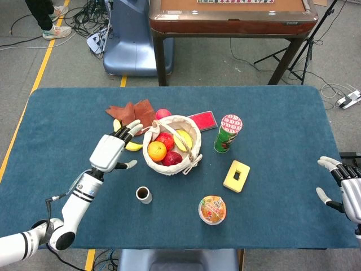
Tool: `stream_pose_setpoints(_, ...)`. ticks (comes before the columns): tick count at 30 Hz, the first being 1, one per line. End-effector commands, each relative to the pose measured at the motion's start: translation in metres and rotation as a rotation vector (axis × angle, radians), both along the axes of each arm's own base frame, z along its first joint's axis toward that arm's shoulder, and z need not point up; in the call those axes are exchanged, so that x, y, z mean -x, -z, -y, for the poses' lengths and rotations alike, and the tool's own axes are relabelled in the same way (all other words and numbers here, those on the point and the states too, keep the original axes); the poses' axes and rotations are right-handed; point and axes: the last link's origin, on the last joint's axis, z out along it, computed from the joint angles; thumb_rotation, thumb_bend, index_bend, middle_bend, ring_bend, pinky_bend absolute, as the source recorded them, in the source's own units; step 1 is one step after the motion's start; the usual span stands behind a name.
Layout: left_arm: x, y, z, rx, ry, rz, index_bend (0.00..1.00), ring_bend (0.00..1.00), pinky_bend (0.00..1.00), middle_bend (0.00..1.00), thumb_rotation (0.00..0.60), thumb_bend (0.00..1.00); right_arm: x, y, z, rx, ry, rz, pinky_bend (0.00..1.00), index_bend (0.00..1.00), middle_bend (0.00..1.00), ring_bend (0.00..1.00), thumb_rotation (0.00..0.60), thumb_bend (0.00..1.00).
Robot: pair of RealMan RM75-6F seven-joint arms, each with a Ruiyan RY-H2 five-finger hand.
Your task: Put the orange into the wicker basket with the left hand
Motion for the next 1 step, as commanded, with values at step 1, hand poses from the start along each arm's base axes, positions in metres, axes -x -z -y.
stream_pose_setpoints(1,0.0284,-0.0191,0.02,-0.045,-0.09,-0.026,0.1,0.17,0.4,0.07,0.6,0.18,0.0007,0.0009,0.0,-0.004,0.0,0.001,0.32,0.26,0.24,0.27,0.6,0.26)
